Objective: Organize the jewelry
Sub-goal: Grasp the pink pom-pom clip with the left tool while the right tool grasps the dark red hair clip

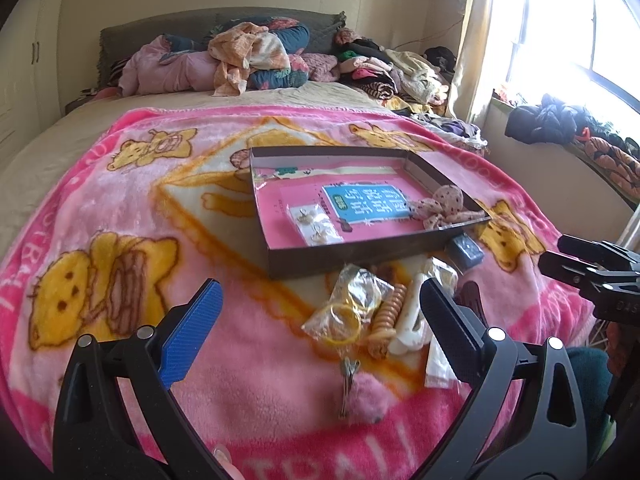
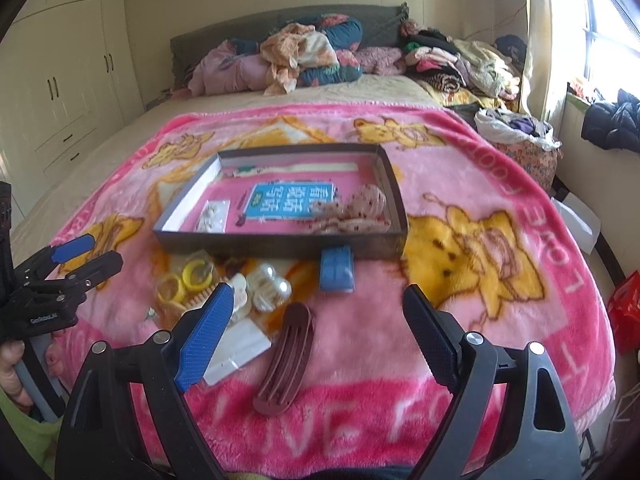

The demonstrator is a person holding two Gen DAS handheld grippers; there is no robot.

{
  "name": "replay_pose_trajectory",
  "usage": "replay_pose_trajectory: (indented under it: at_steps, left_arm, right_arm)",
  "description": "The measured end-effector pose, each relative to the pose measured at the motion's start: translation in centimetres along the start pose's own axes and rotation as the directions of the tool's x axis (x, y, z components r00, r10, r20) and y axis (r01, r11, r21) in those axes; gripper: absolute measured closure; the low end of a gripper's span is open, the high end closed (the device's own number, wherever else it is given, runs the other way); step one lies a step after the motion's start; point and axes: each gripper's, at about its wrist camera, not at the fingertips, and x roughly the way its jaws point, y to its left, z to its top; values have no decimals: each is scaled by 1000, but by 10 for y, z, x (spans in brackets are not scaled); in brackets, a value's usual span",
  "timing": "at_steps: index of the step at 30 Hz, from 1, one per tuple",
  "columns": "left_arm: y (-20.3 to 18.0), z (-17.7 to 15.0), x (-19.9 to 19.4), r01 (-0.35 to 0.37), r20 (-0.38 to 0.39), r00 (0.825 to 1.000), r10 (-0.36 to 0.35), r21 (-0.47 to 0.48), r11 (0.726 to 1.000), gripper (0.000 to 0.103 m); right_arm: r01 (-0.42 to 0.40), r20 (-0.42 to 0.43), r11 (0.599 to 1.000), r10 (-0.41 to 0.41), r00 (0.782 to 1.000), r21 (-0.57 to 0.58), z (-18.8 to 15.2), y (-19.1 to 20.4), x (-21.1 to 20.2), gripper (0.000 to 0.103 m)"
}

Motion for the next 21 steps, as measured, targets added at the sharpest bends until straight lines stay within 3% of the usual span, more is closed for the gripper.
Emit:
replay_pose_trajectory:
  at_steps: [10, 15, 21]
  left_arm:
    - [2, -21, 4, 26, -50, 998, -25, 15, 1000, 13]
    - [-3, -34, 8, 52, -89, 995, -49, 28, 998, 13]
    - [-10, -45, 14, 81, -119, 990, -74, 55, 995, 13]
  right_arm:
    - [40, -161, 998, -46, 986, -41, -8, 6, 32, 20]
    - [40, -257, 998, -54, 965, -57, -9, 8, 55, 37]
    - [25, -315, 999, -36, 948, -40, -5, 11, 75, 47]
